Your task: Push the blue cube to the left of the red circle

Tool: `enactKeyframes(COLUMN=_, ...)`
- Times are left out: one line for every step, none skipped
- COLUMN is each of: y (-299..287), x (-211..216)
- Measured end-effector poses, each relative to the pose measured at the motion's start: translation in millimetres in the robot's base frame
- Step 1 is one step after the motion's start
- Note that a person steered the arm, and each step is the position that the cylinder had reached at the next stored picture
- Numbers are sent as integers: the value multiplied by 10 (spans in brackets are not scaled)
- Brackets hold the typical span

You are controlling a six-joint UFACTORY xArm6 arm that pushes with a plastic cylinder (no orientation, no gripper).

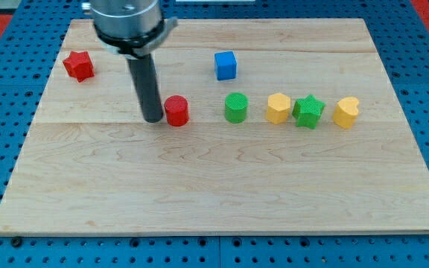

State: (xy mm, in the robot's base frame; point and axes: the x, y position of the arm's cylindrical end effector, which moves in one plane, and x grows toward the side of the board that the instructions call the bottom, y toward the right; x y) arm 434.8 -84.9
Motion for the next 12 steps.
enactKeyframes(y=440, x=-3)
enactKeyframes(y=313, x=-80)
enactKeyframes(y=-63, x=-315)
enactKeyframes(y=349, x=-541)
enactKeyframes(y=1115, x=-652)
enactKeyframes(y=1815, x=-835)
enactKeyframes(y=1852, x=-1192)
enactKeyframes(y=1155, x=-1265)
enactKeyframes(y=449, x=-1265)
enactKeyframes(y=273, x=-1262)
enactKeyframes(y=62, x=-1367)
enactKeyframes(y=-71, x=-1232)
